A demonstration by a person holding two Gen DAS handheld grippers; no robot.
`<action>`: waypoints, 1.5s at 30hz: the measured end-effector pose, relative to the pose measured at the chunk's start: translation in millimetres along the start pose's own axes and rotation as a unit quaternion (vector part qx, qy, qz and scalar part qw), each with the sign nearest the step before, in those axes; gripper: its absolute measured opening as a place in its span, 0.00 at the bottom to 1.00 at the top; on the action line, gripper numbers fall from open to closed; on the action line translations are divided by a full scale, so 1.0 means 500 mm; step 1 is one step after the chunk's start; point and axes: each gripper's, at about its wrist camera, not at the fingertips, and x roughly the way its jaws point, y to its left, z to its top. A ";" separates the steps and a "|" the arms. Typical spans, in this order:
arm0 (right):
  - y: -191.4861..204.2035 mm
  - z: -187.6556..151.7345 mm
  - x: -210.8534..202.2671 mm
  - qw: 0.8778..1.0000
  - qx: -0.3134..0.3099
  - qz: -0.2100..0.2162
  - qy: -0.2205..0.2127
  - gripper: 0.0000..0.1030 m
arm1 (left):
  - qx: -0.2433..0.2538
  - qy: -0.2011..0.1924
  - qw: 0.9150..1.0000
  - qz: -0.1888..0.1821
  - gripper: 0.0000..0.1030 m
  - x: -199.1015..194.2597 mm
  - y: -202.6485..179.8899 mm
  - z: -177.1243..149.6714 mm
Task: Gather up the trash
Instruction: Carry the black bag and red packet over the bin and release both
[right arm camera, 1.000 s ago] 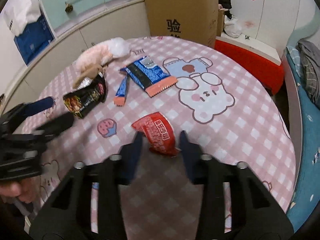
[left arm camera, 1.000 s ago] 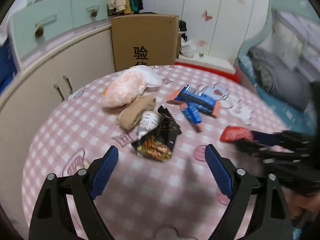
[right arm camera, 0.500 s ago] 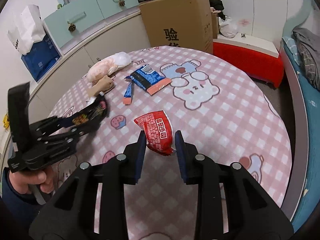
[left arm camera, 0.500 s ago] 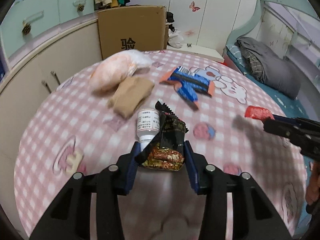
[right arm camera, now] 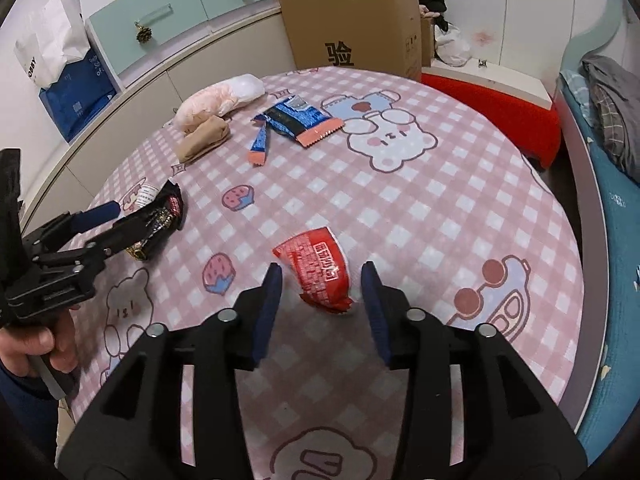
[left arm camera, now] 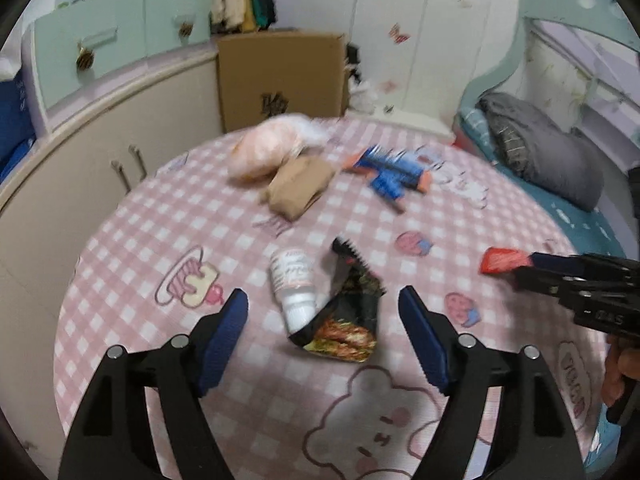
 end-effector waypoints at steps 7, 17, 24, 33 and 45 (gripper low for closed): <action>-0.001 0.007 0.008 1.000 0.005 -0.004 0.001 0.40 | 0.070 0.011 0.997 -0.019 0.61 0.030 -0.052 0.010; 0.008 -0.001 0.020 1.000 -0.011 -0.006 0.003 0.31 | 0.082 0.049 0.994 -0.057 0.35 0.045 -0.060 -0.011; -0.003 -0.004 0.014 1.000 0.001 -0.006 -0.004 0.26 | 0.089 0.059 0.993 -0.045 0.33 0.062 -0.079 -0.002; -0.074 -0.013 -0.059 0.998 0.046 0.020 -0.041 0.25 | 0.042 0.040 0.993 -0.100 0.32 0.027 -0.111 0.001; -0.252 -0.056 -0.212 0.985 0.132 0.002 -0.111 0.25 | 0.074 0.005 0.982 -0.176 0.32 -0.008 -0.312 0.046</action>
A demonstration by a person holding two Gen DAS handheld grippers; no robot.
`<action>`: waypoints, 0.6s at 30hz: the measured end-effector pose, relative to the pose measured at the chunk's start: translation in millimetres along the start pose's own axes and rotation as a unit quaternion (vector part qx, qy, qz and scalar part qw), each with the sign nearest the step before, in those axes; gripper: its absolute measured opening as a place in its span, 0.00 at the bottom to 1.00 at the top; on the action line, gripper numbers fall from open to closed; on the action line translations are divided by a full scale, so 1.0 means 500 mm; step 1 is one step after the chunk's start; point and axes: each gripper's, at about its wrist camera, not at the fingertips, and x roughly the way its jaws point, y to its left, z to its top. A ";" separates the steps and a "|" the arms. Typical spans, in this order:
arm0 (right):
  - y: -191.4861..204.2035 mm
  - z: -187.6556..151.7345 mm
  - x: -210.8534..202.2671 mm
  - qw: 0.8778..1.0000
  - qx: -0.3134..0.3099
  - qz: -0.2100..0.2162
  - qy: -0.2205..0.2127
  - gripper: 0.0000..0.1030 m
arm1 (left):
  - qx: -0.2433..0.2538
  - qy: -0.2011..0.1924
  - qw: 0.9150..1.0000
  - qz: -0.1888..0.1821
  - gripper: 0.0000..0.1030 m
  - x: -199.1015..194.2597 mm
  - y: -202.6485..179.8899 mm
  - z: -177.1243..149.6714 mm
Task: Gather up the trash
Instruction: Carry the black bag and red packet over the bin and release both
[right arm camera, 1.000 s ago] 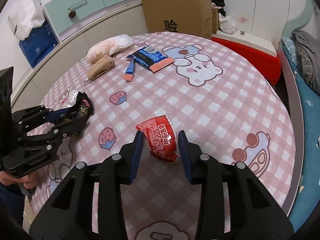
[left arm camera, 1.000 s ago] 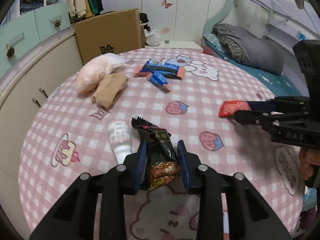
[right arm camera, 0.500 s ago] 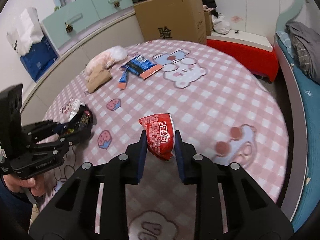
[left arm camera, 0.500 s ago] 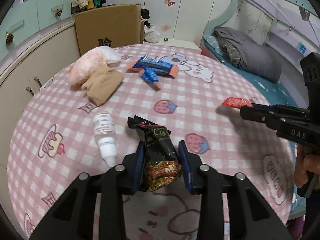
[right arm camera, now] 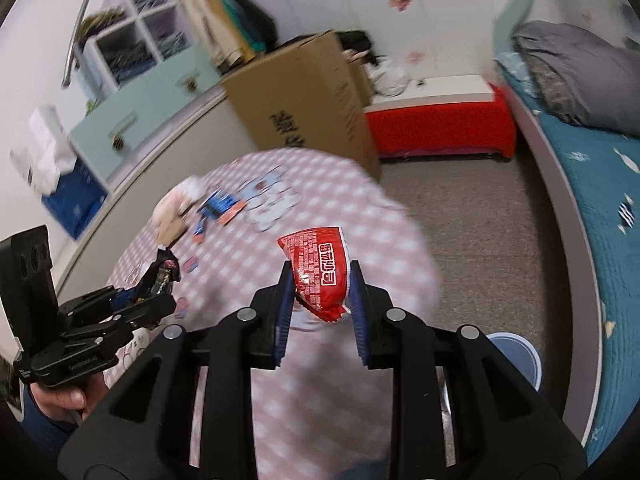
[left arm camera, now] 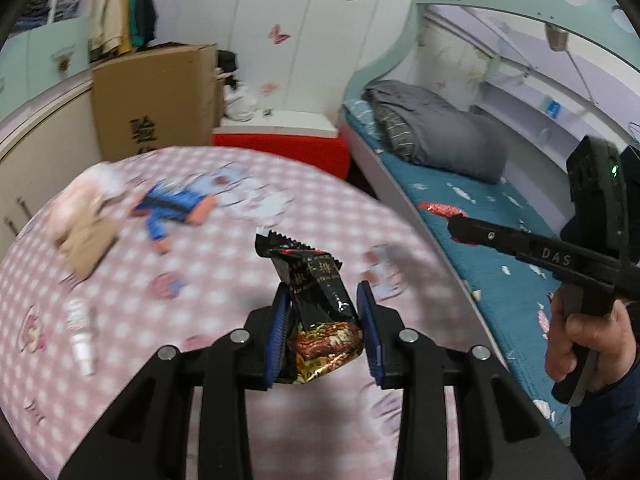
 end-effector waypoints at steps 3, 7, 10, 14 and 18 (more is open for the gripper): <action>-0.074 -0.007 -0.041 0.999 0.030 -0.023 -0.016 0.25 | 0.017 0.002 1.000 -0.020 0.32 0.028 -0.071 0.018; -0.186 -0.033 -0.087 0.995 0.080 -0.057 -0.028 0.25 | 0.049 0.012 0.997 -0.056 0.32 0.072 -0.180 0.033; -0.276 -0.065 -0.112 0.989 0.118 -0.084 -0.029 0.25 | 0.071 0.027 0.994 -0.078 0.32 0.115 -0.259 0.033; -0.385 -0.114 -0.123 0.978 0.177 -0.111 -0.021 0.25 | 0.099 0.081 0.987 -0.097 0.32 0.213 -0.364 0.019; -0.479 -0.172 -0.096 0.965 0.229 -0.129 0.007 0.25 | 0.117 0.152 0.977 -0.096 0.33 0.338 -0.439 -0.019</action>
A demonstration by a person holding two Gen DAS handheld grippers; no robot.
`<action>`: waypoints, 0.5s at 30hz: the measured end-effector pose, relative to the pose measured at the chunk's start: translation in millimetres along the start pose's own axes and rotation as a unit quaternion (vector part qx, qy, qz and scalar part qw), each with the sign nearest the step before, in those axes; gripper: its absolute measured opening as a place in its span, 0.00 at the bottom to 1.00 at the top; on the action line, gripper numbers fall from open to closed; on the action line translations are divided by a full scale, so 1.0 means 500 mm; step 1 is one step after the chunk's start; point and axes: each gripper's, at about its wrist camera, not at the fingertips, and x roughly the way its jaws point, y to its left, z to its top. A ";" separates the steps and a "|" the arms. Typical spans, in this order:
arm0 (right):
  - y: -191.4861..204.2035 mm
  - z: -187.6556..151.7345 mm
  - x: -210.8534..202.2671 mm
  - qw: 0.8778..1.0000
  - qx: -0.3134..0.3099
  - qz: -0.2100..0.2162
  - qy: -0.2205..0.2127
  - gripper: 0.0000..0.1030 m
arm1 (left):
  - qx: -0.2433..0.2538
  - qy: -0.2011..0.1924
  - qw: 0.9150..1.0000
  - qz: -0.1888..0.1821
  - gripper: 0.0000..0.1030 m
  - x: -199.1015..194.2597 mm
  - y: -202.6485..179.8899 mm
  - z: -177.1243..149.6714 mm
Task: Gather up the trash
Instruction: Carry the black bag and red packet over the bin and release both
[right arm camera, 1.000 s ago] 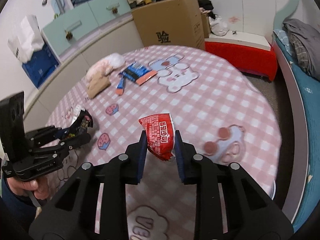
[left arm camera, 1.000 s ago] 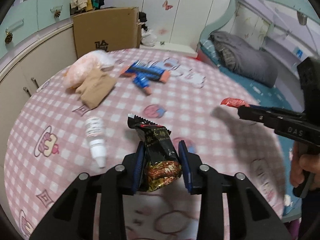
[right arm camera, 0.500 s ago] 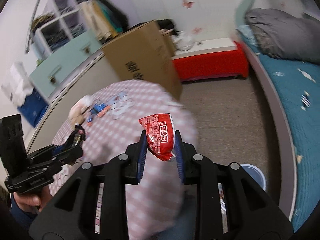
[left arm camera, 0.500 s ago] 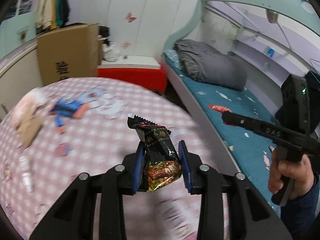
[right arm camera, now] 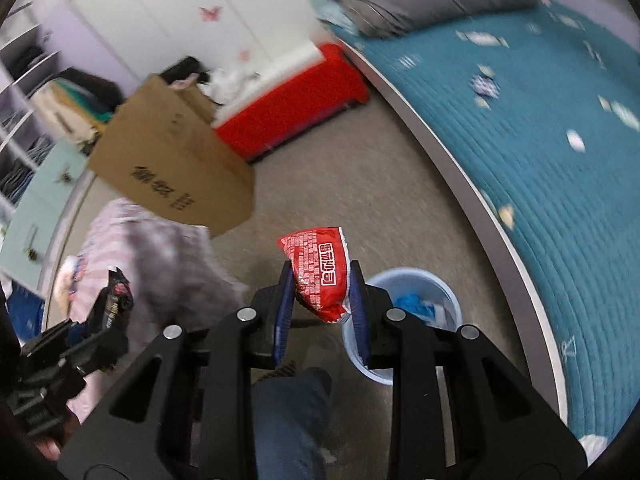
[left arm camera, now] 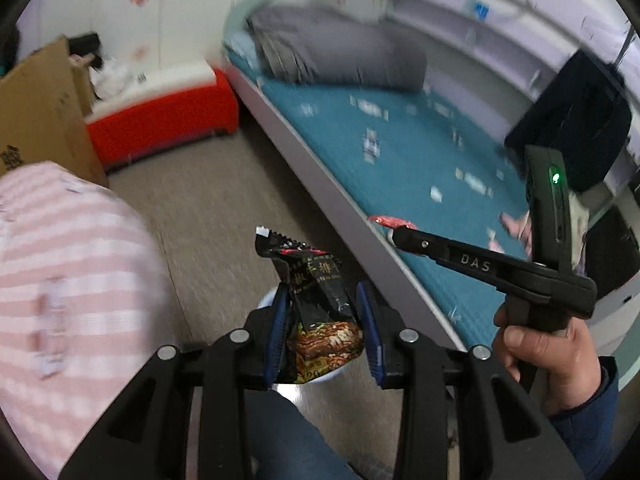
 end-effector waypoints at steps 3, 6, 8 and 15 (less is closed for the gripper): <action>-0.052 -0.013 0.048 0.999 0.025 -0.008 0.026 0.25 | -0.015 0.051 0.998 -0.016 0.33 0.087 -0.005 0.000; -0.093 -0.030 0.084 0.998 0.045 -0.008 0.046 0.25 | -0.008 0.091 0.996 -0.004 0.33 0.164 -0.016 0.003; -0.106 -0.036 0.102 0.997 0.055 -0.007 0.054 0.26 | 0.002 0.116 0.993 0.011 0.33 0.208 -0.023 0.002; -0.149 -0.035 0.164 0.991 0.108 0.014 0.081 0.30 | 0.007 0.170 0.985 0.011 0.49 0.301 -0.024 0.006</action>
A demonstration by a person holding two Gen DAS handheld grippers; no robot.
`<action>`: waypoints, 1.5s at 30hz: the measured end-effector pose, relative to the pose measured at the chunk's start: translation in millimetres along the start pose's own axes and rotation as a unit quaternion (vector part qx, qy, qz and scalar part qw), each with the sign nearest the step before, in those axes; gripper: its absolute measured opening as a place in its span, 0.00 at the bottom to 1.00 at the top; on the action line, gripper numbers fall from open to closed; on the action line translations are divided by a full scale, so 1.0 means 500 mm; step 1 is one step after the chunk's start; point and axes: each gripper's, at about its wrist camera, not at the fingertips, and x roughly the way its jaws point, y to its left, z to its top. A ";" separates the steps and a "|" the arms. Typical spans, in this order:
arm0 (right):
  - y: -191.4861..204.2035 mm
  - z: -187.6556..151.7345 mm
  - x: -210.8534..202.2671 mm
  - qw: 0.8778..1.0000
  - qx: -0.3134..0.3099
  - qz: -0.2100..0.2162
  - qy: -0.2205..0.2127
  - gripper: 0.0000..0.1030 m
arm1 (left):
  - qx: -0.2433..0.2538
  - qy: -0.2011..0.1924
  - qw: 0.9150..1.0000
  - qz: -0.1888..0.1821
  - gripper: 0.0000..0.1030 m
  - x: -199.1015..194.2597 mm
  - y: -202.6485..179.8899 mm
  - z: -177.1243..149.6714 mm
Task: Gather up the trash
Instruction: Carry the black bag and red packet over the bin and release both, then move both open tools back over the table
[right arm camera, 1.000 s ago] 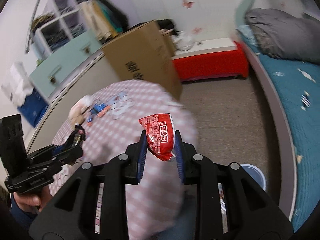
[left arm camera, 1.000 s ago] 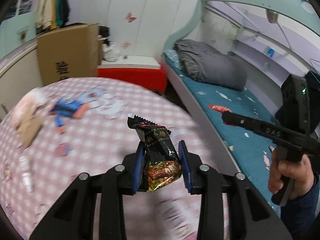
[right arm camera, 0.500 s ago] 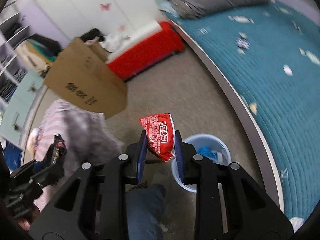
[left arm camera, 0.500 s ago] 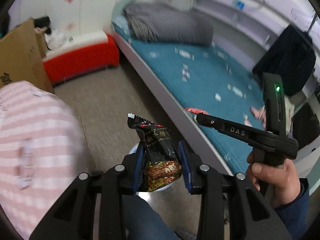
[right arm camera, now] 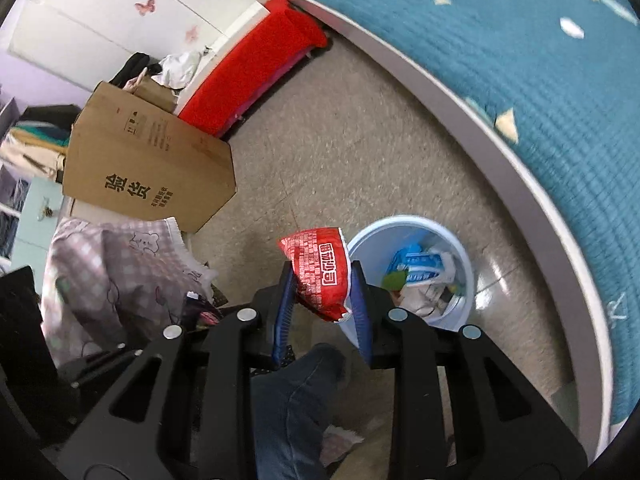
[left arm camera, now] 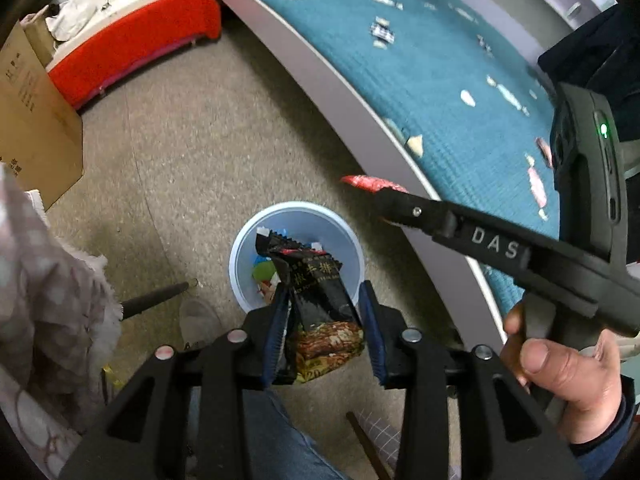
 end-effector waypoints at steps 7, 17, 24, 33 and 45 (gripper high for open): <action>-0.035 -0.008 -0.008 0.999 0.044 0.000 -0.011 0.74 | -0.033 0.019 0.999 0.025 0.85 0.005 0.024 -0.004; 0.014 -0.020 -0.129 0.996 0.039 -0.009 -0.075 0.94 | -0.011 -0.110 0.993 0.035 0.85 -0.191 -0.006 -0.023; 0.152 -0.029 -0.230 0.993 -0.023 0.007 -0.119 0.94 | -0.012 -0.212 0.976 0.051 0.85 -0.371 -0.002 -0.082; 0.414 -0.088 -0.283 0.979 -0.143 0.051 -0.136 0.94 | -0.048 -0.302 0.945 0.116 0.86 -0.544 0.098 -0.219; 0.710 -0.210 -0.203 0.953 -0.281 0.078 -0.086 0.94 | -0.194 -0.332 0.901 0.202 0.86 -0.660 0.378 -0.446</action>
